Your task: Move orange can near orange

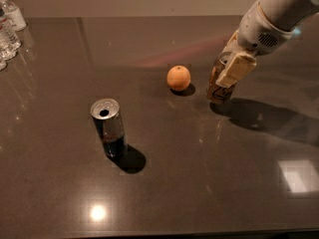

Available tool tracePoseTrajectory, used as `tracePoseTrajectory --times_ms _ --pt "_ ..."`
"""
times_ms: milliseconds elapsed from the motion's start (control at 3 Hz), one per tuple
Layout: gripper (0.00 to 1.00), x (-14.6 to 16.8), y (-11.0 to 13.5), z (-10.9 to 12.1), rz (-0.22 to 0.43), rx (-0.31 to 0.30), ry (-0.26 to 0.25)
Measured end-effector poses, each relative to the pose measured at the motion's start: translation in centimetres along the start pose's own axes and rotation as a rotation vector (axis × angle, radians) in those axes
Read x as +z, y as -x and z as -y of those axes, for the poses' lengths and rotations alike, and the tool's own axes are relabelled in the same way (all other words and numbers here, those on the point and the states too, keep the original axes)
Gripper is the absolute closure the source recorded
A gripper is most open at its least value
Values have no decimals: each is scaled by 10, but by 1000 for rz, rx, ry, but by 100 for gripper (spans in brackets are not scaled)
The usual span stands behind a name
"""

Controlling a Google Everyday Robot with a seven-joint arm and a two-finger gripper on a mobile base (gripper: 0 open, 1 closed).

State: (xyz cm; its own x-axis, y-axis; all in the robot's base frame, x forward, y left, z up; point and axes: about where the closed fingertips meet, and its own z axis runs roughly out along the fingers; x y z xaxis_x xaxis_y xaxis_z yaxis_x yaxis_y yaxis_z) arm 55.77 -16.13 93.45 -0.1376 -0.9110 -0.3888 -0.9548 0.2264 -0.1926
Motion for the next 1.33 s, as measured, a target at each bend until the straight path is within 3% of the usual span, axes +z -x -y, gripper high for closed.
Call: tracePoseTrajectory --times_ms 333,667,1333 --pt "100 13 3 7 0 -2 21" --pt "82 22 5 13 -4 -1 39" --pt "35 33 12 22 -4 -4 53"
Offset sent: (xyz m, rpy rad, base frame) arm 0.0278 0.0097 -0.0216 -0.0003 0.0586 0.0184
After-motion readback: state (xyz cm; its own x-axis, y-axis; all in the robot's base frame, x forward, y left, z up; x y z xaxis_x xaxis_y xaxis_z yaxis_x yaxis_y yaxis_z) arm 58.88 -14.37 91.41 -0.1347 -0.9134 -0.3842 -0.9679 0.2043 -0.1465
